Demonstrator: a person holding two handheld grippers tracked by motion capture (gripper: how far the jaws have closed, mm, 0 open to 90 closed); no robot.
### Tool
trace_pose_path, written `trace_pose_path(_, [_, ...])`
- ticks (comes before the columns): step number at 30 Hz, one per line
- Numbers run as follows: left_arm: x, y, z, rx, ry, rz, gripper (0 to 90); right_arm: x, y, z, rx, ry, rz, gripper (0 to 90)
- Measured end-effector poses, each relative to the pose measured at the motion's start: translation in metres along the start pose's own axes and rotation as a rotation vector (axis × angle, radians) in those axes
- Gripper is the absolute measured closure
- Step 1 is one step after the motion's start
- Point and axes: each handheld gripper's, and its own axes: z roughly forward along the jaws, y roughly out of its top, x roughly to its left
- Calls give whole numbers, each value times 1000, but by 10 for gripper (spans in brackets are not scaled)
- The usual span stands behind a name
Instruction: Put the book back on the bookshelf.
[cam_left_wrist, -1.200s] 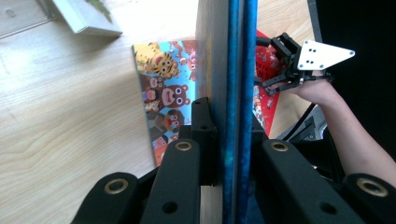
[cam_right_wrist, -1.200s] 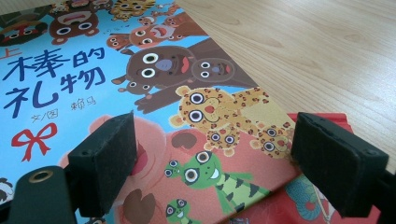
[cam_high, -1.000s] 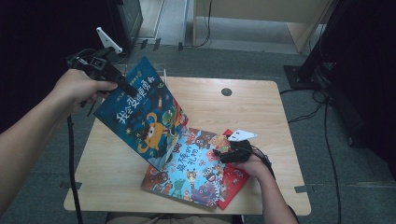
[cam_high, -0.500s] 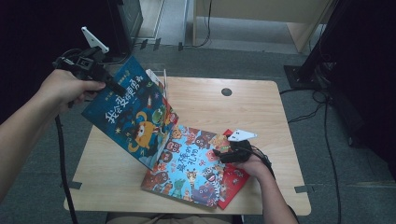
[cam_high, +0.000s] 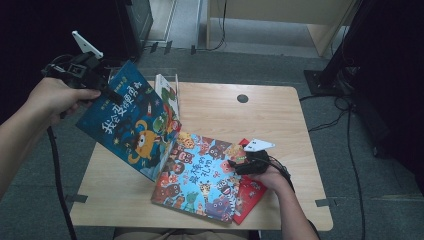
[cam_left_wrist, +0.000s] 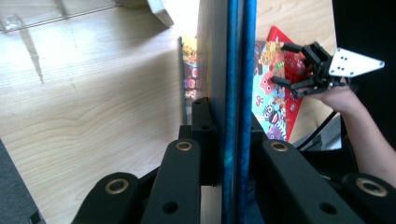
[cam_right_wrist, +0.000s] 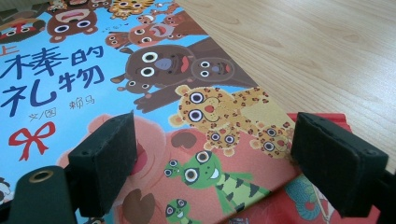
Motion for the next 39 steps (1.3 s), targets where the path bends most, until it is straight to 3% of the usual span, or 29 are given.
trace_pose_path(23, [29,-13,-23,-12,15,-53,831,0,0,0,1,-3,-2,145])
trace_pose_path(30, [45,-18,-32,-31,18,-88,831,0,0,0,0,-1,0,144])
trace_pose_path(39, [65,-20,-39,-54,51,-140,830,0,0,0,1,-2,-2,144])
